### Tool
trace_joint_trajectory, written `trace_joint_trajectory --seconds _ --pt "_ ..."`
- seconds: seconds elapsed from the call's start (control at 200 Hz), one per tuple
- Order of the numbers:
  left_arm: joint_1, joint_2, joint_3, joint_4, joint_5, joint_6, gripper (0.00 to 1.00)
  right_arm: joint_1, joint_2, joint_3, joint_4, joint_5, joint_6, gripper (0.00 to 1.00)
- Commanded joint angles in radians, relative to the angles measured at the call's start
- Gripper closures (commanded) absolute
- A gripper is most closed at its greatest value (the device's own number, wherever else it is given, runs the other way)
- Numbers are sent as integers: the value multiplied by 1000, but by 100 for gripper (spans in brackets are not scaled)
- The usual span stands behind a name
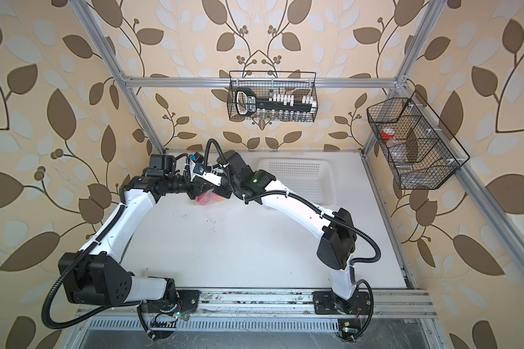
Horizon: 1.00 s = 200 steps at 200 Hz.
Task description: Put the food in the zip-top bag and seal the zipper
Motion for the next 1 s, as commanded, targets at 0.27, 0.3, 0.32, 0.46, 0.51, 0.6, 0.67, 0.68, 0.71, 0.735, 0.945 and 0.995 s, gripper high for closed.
trace_joint_trajectory --seconds 0.27,0.3,0.32,0.46,0.51,0.6,0.67,0.68,0.71,0.735,0.945,0.995 --pt "-5 -15 -4 103 44 -138 100 -6 -58 -16 15 -62 29 80" --pt "-5 -15 0 95 47 -138 100 -8 -62 -6 8 -62 20 70" --pt "-5 -15 2 91 47 -139 100 -7 -65 3 1 -61 13 66" --pt "-5 -18 24 58 56 -133 100 -12 -99 43 -34 -30 -32 49" --pt "-5 -18 32 41 62 -124 100 -19 -116 36 -39 -21 -50 48" --pt "-5 -16 42 24 63 -114 100 -36 -147 4 -56 -34 -95 52" --pt "-5 -13 49 8 62 -99 100 -40 -175 -46 -49 -29 -142 58" --pt "-5 -13 51 5 63 -97 100 -40 -179 -56 -47 -27 -147 58" --pt "-5 -11 54 0 64 -97 100 -38 -187 -77 -40 -17 -162 60" --pt "-5 -10 57 -3 64 -95 100 -38 -192 -91 -37 -9 -175 62" --pt "-5 0 71 -14 73 -101 100 -11 -169 -134 -34 79 -261 72" --pt "-5 -1 73 -17 76 -103 100 1 -161 -148 -19 107 -285 72"
